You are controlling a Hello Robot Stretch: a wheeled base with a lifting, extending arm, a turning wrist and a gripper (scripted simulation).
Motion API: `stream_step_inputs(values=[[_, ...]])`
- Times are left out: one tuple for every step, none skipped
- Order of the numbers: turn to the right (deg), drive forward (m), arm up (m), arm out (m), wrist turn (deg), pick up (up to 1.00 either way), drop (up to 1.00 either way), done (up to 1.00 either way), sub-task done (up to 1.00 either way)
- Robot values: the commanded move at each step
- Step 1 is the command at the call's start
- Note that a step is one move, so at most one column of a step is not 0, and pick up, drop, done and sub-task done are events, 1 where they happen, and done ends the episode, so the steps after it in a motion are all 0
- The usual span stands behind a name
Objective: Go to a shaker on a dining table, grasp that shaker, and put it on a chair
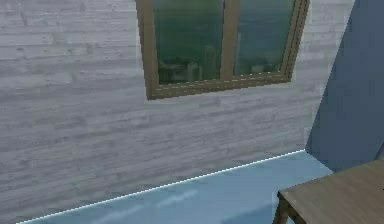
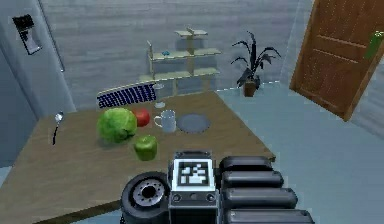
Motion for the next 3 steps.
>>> stream_step_inputs(values=[[-3.0, 0.00, 0.00, 0.00, 0.0, 0.00, 0.00, 0.00, 0.00], [0.0, 0.10, 0.00, 0.00, 0.0, 0.00, 0.00, 0.00, 0.00], [45.0, 0.00, 0.00, 0.00, 0.0, 0.00, 0.00, 0.00, 0.00]])
